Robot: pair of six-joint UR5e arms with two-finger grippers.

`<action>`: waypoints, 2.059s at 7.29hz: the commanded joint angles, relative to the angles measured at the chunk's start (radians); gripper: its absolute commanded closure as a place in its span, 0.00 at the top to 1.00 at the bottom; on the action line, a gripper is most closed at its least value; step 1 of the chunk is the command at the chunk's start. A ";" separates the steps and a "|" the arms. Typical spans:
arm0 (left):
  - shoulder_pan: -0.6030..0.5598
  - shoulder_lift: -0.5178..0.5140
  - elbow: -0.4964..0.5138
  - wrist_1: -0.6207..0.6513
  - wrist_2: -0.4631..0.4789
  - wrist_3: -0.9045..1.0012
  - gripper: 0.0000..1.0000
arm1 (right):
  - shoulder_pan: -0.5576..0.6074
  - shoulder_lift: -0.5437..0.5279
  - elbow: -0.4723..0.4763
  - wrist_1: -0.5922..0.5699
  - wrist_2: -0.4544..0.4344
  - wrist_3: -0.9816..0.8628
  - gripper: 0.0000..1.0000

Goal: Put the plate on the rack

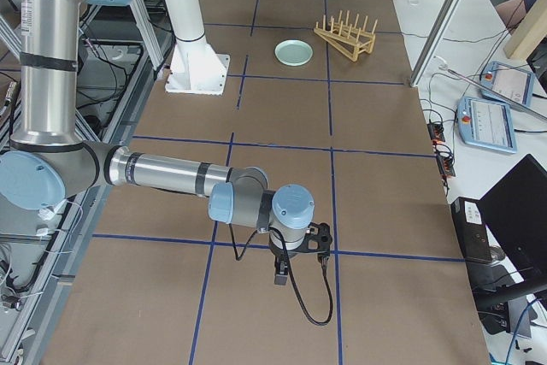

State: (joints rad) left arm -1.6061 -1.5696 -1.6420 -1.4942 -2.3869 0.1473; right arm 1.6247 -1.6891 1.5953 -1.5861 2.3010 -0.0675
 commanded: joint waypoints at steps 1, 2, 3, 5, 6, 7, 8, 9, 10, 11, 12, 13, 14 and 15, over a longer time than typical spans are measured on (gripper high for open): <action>0.000 -0.001 -0.004 -0.003 0.000 0.000 1.00 | 0.000 -0.001 0.000 0.000 0.000 0.000 1.00; 0.002 -0.004 -0.004 0.000 0.000 -0.003 1.00 | 0.000 -0.001 0.000 0.000 0.000 0.000 1.00; -0.001 0.012 -0.005 -0.007 -0.003 -0.006 1.00 | 0.000 -0.001 0.000 0.000 0.000 0.000 1.00; -0.005 0.035 -0.034 -0.015 -0.004 0.000 1.00 | 0.000 -0.001 0.000 0.000 0.000 0.000 1.00; -0.002 0.045 -0.048 -0.055 -0.012 -0.002 1.00 | 0.000 -0.001 0.000 0.000 0.000 0.000 1.00; 0.008 0.039 -0.067 -0.131 -0.052 -0.068 1.00 | 0.000 -0.001 -0.001 0.000 0.000 0.000 1.00; 0.064 0.036 -0.135 -0.135 -0.110 -0.276 1.00 | 0.000 0.000 -0.002 0.000 0.000 0.000 1.00; 0.224 0.014 -0.216 -0.145 -0.098 -0.464 1.00 | 0.000 -0.001 0.000 0.000 0.000 0.000 1.00; 0.314 -0.092 -0.225 -0.164 -0.095 -0.670 1.00 | 0.000 -0.001 0.000 0.000 0.000 0.000 1.00; 0.424 -0.210 -0.223 -0.162 -0.062 -0.868 1.00 | 0.000 0.000 0.000 0.000 0.000 0.000 1.00; 0.549 -0.331 -0.216 -0.158 0.071 -1.075 1.00 | 0.000 0.000 0.000 0.000 0.000 0.000 1.00; 0.662 -0.418 -0.202 -0.155 0.128 -1.236 1.00 | 0.000 0.000 0.000 0.000 0.000 0.000 1.00; 0.755 -0.500 -0.140 -0.152 0.144 -1.324 1.00 | 0.000 0.000 0.000 0.000 0.000 0.000 1.00; 0.823 -0.603 -0.039 -0.152 0.231 -1.375 1.00 | 0.000 -0.001 0.000 0.000 0.000 0.000 1.00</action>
State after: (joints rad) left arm -0.8816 -2.0536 -1.7791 -1.6472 -2.2383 -1.1350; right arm 1.6245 -1.6891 1.5953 -1.5861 2.3009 -0.0675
